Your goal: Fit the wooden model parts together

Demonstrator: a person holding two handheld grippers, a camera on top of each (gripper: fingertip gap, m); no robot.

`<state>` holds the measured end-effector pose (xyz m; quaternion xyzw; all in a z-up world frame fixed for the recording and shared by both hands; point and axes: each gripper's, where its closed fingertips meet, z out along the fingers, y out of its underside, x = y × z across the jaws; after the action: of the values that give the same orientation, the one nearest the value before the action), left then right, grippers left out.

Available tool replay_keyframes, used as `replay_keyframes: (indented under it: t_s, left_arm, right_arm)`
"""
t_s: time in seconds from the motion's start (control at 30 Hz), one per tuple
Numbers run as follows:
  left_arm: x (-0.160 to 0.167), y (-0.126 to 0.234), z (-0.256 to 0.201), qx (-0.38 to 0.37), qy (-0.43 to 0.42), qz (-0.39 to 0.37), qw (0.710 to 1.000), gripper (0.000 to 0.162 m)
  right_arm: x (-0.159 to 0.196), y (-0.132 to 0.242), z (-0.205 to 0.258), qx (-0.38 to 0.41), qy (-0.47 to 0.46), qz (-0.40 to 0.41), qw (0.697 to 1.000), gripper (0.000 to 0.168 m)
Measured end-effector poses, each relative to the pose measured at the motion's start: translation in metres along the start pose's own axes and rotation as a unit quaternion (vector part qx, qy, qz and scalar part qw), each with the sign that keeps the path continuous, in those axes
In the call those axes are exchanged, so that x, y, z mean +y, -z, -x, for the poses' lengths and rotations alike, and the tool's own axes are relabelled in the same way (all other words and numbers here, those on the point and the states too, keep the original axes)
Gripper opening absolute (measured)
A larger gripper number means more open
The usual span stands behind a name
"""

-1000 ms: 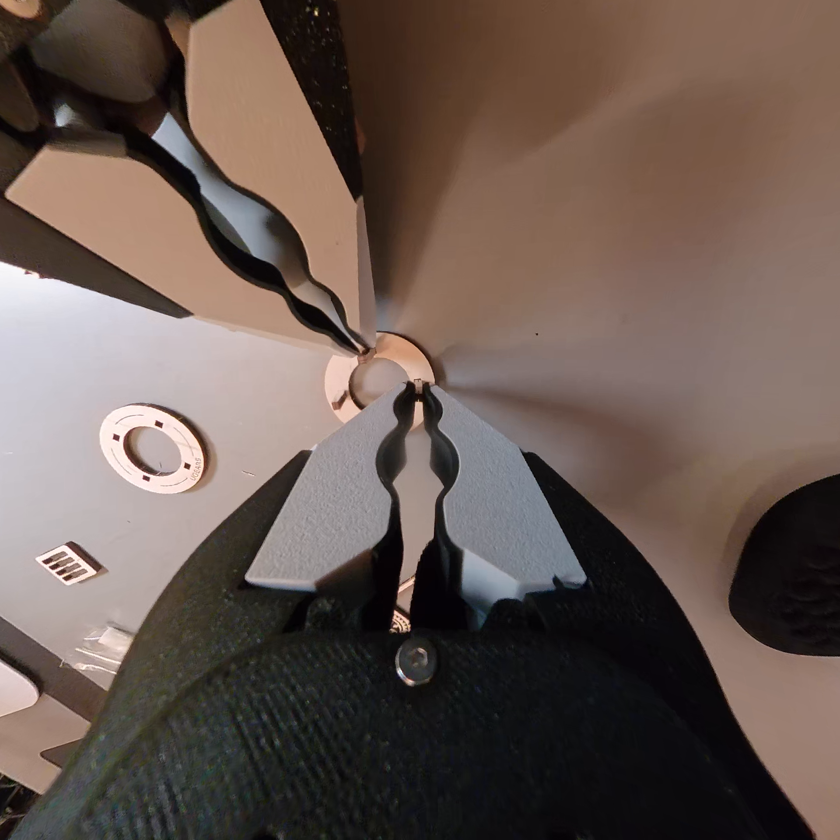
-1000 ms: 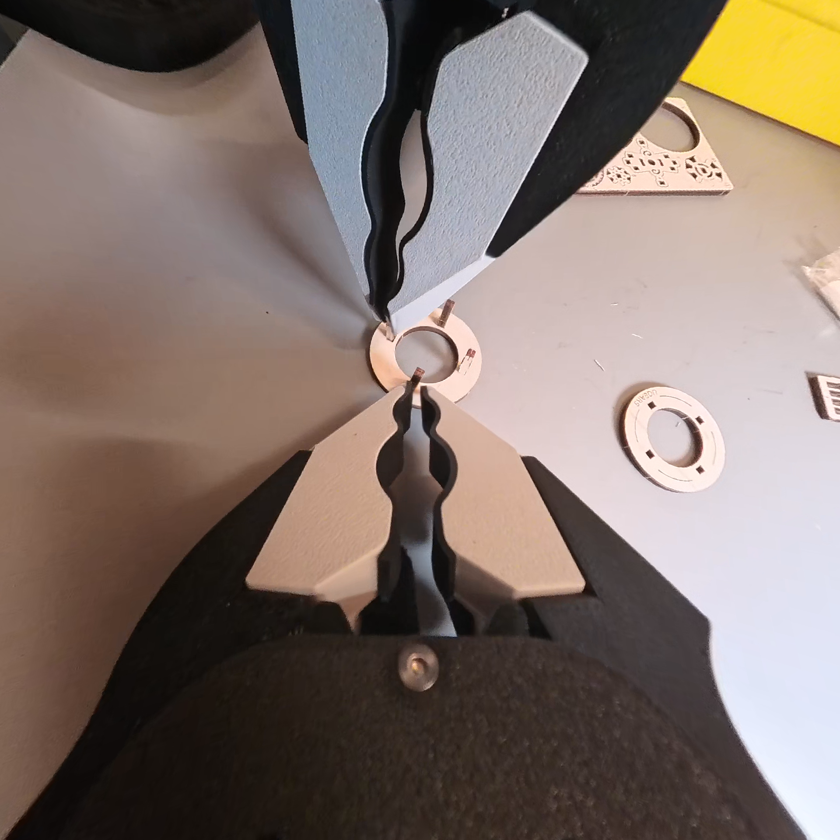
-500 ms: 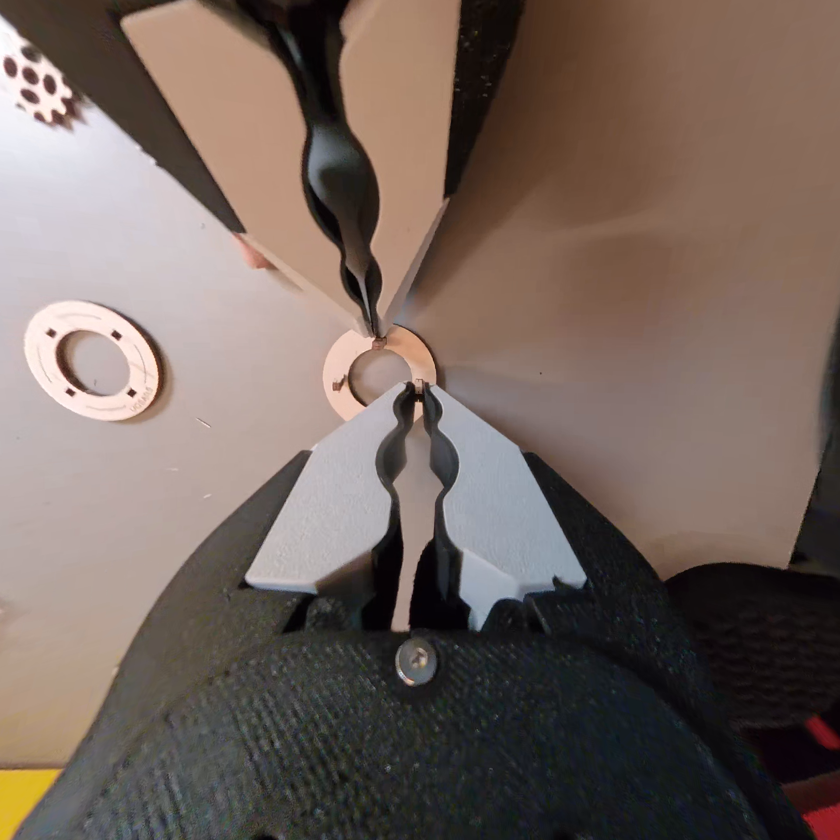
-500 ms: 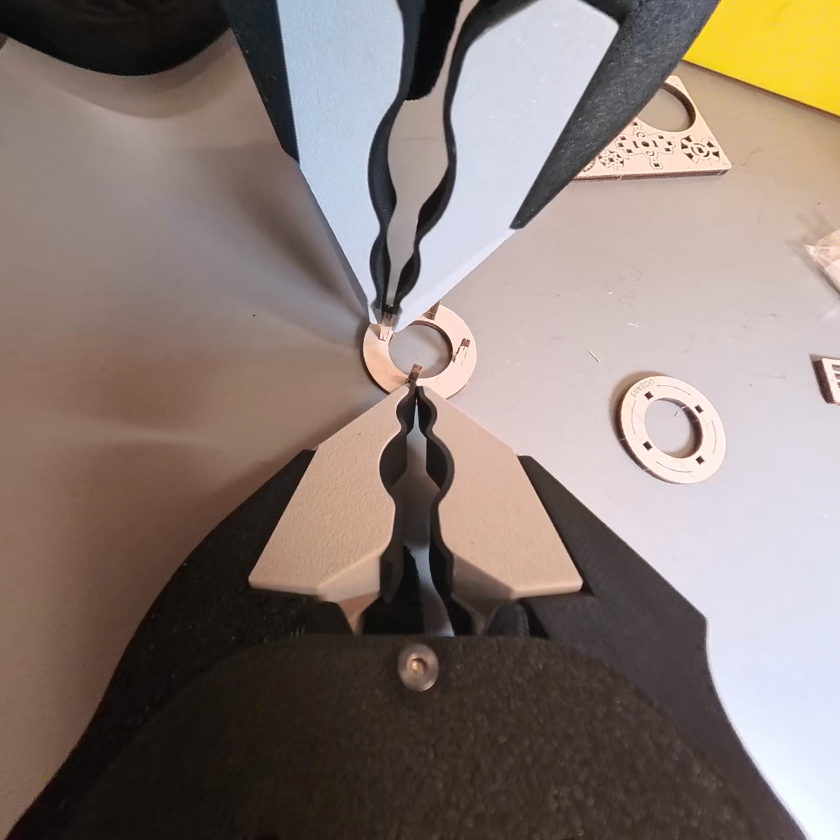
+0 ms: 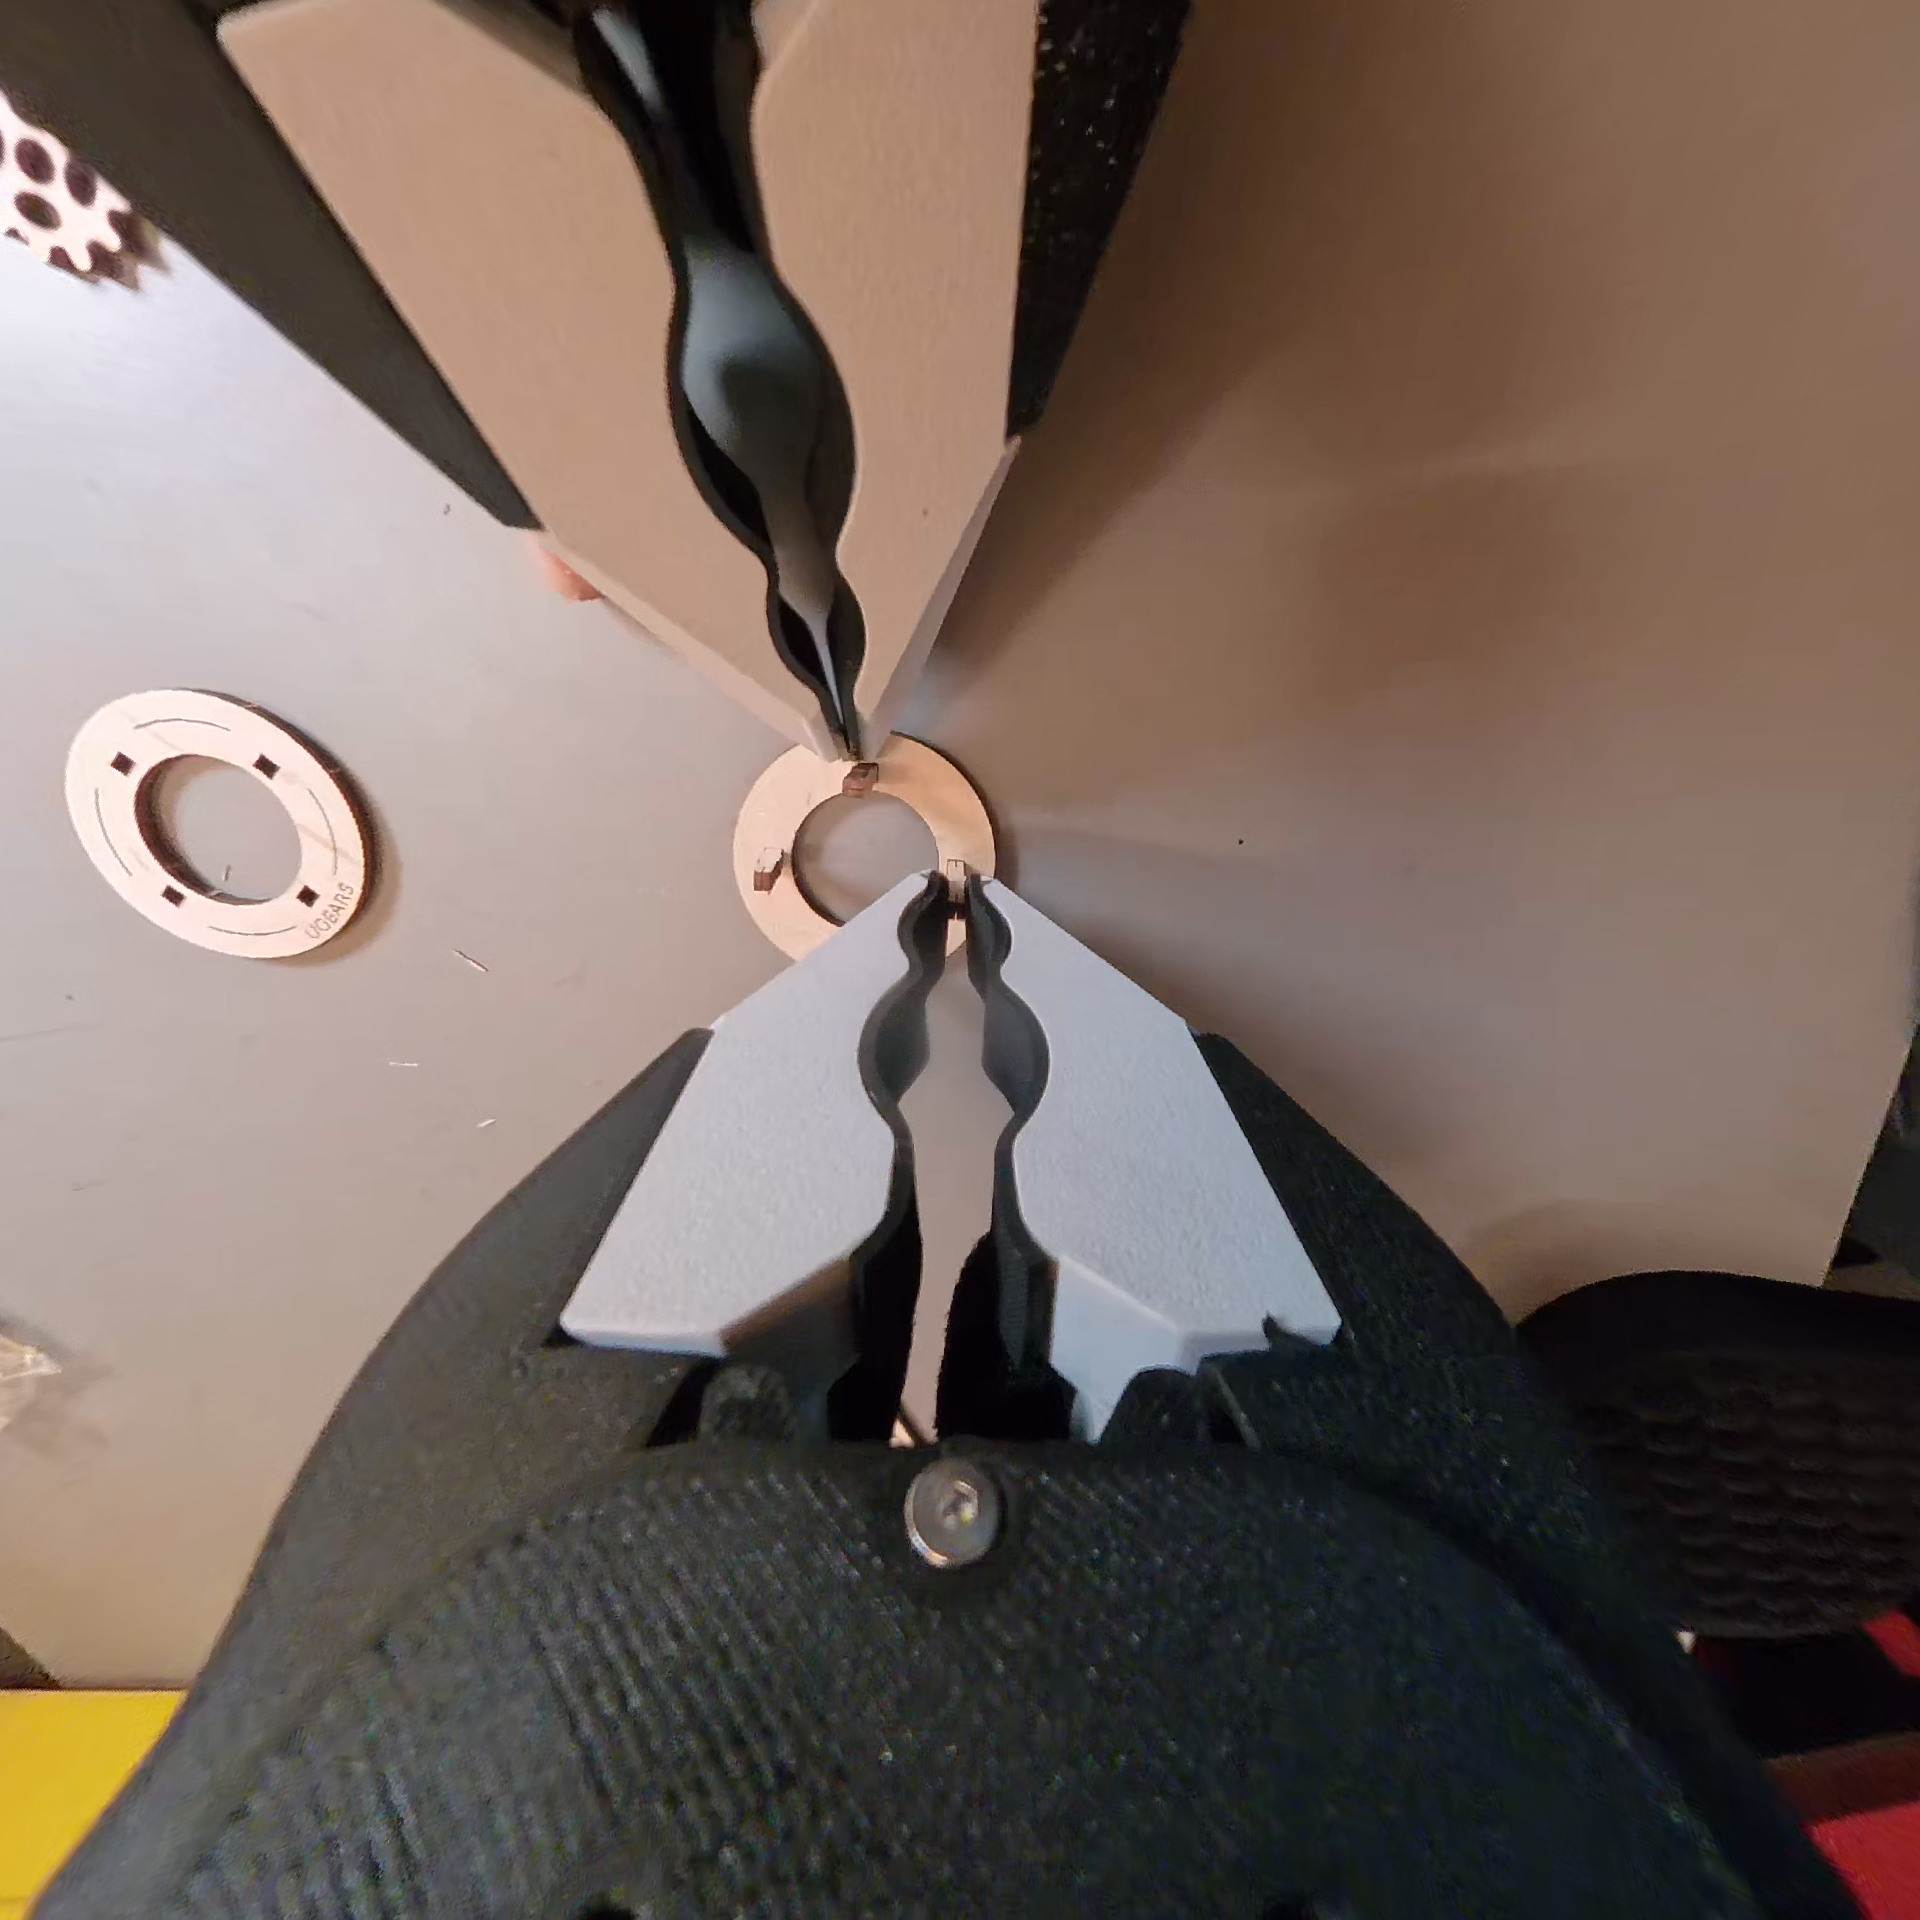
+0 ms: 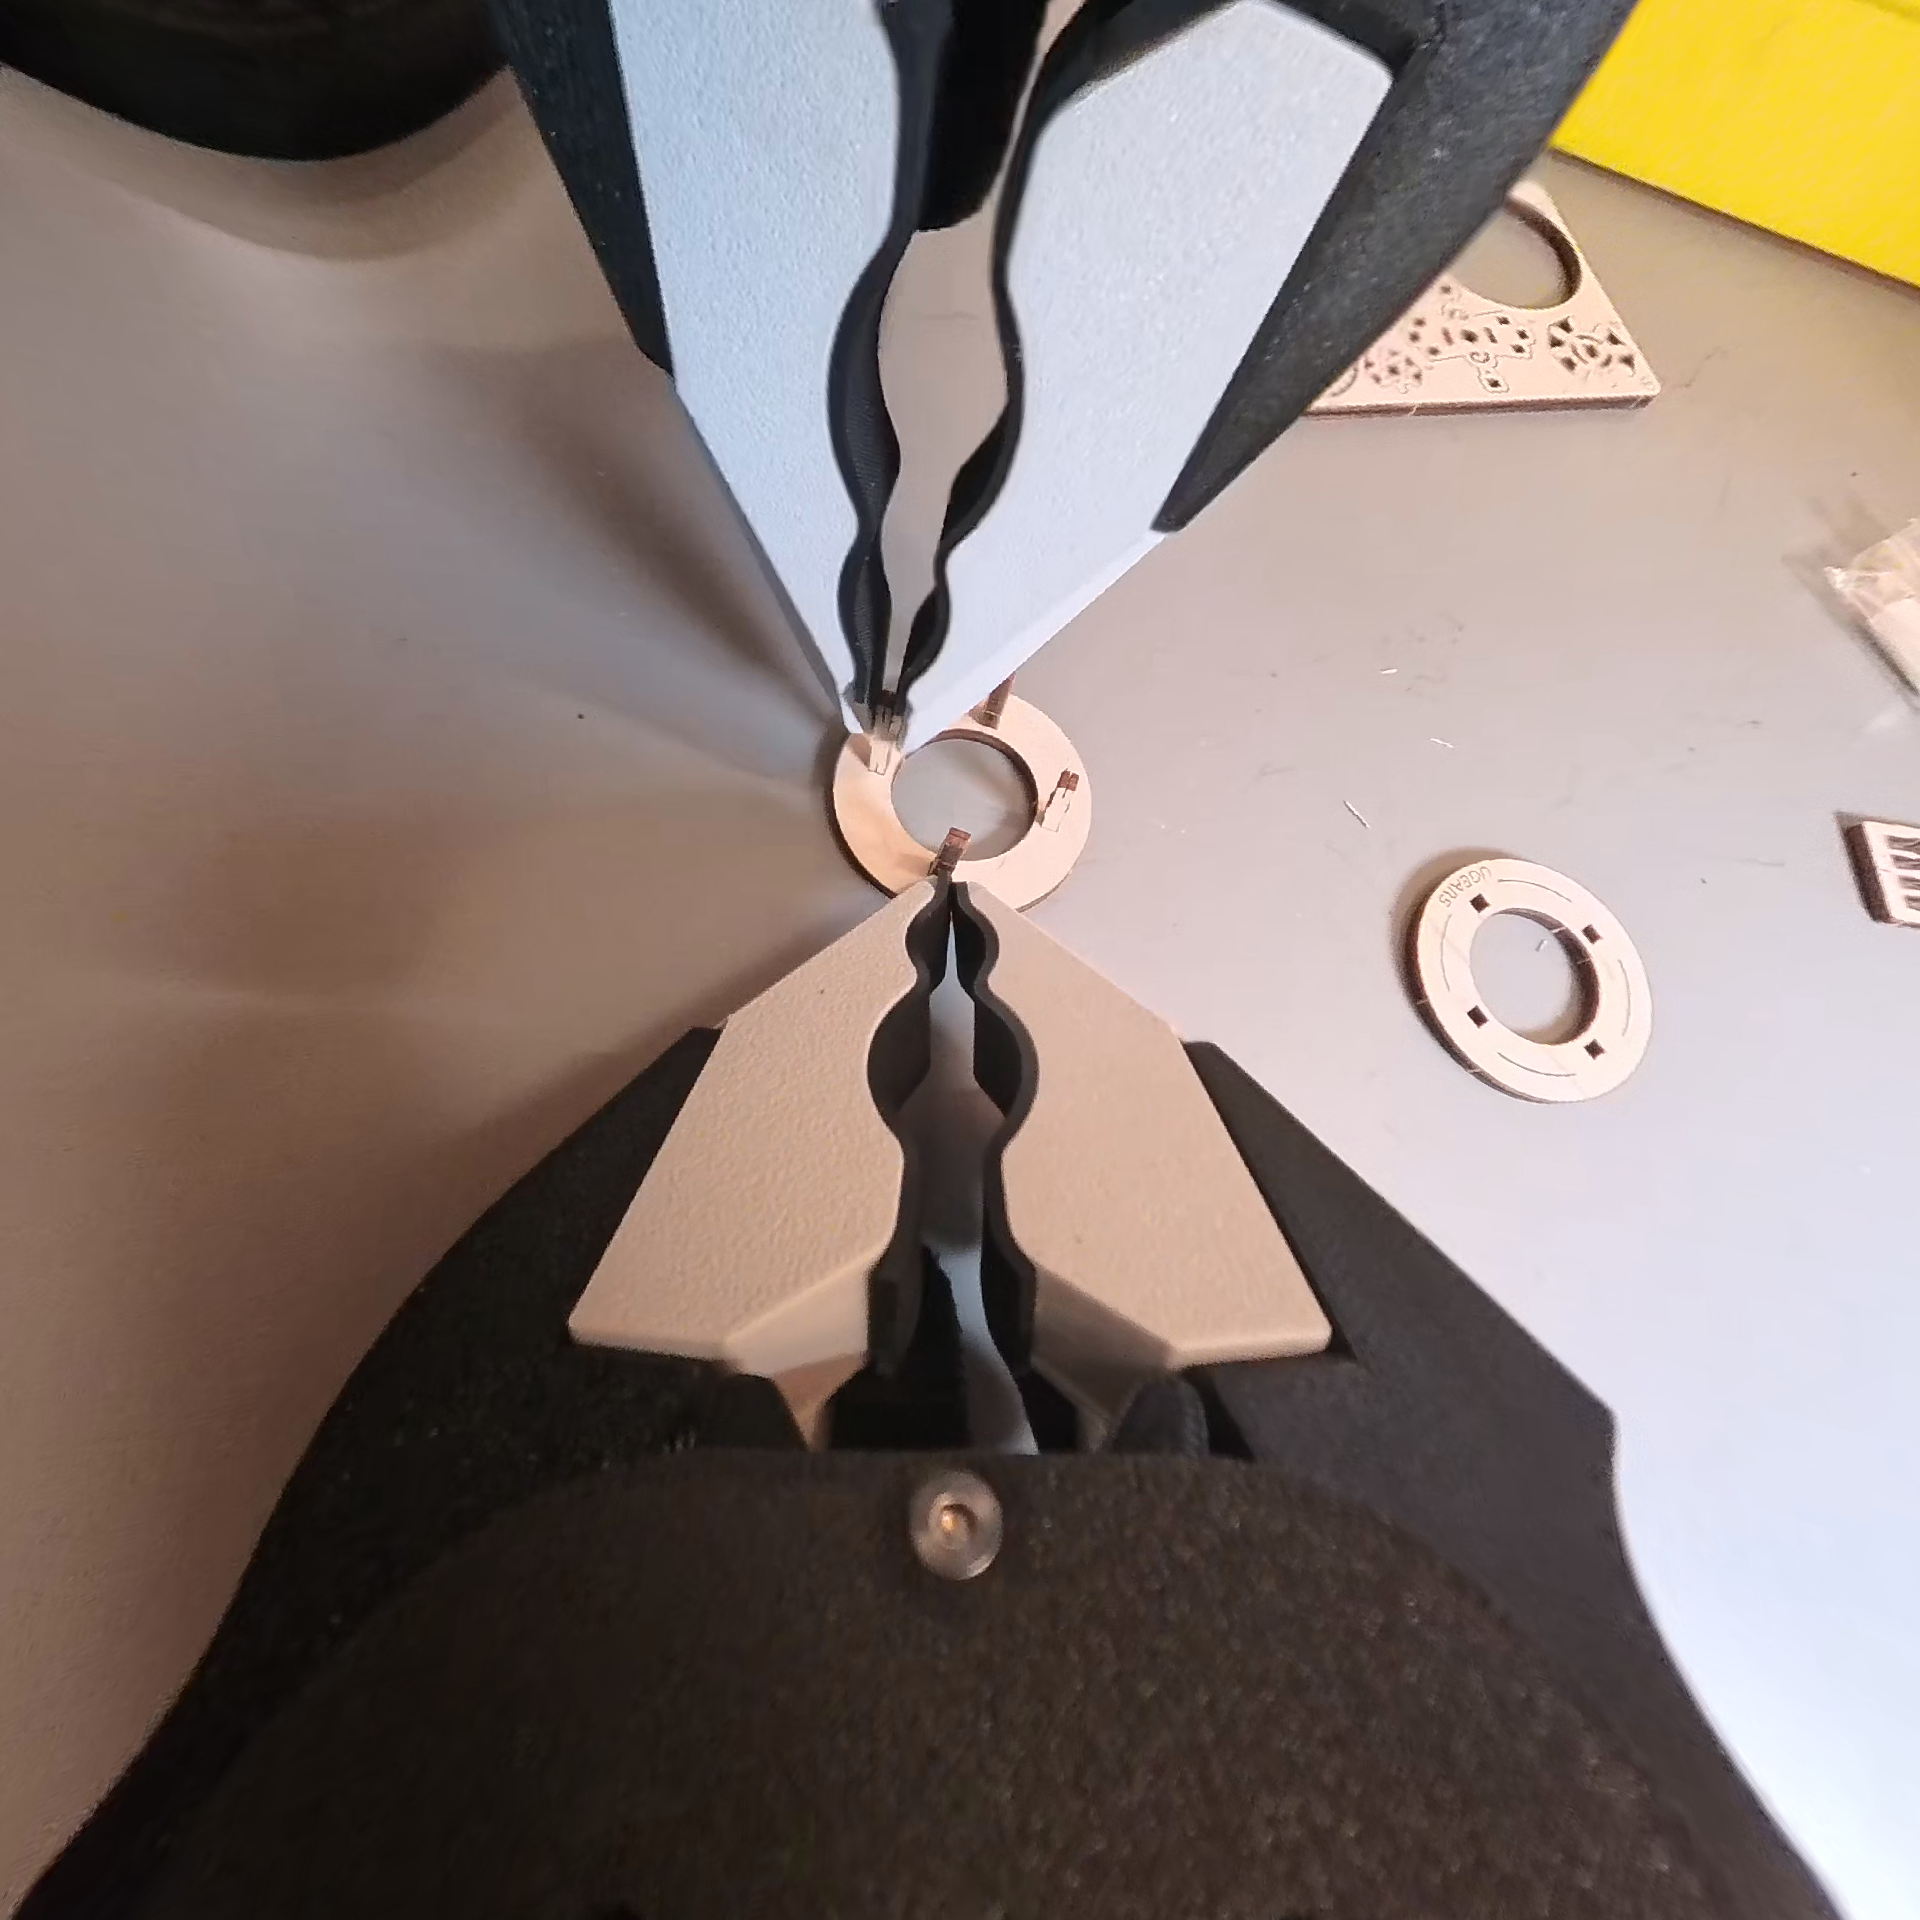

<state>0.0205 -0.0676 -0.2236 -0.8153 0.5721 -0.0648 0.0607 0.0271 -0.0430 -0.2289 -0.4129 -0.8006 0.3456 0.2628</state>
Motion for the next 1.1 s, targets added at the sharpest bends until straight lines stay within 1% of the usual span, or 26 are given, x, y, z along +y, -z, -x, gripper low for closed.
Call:
replay_keyframes:
  t_s: [0.13,0.27,0.4,0.7,1.1]
  left_arm:
    - [-0.001,0.000,0.000,-0.008,-0.014,0.001,1.000,0.002]
    - [-0.004,-0.002,-0.001,-0.010,-0.007,-0.007,1.000,0.002]
    - [-0.004,-0.002,-0.001,-0.015,-0.015,-0.009,1.000,0.002]
    - [0.000,-0.001,0.000,-0.002,-0.006,-0.048,0.999,0.002]
    - [0.000,-0.002,-0.001,0.001,-0.016,-0.036,0.999,0.002]
  right_arm:
    - [0.000,0.000,0.001,-0.004,0.001,-0.001,1.000,0.000]
    - [0.000,0.001,-0.001,0.002,0.000,-0.001,1.000,0.000]
    - [-0.002,0.004,-0.004,0.000,-0.020,-0.014,1.000,0.000]
    - [-0.001,0.005,-0.008,0.006,-0.033,-0.013,0.999,0.000]
    - [0.001,0.002,-0.010,0.013,-0.032,-0.002,0.999,0.000]
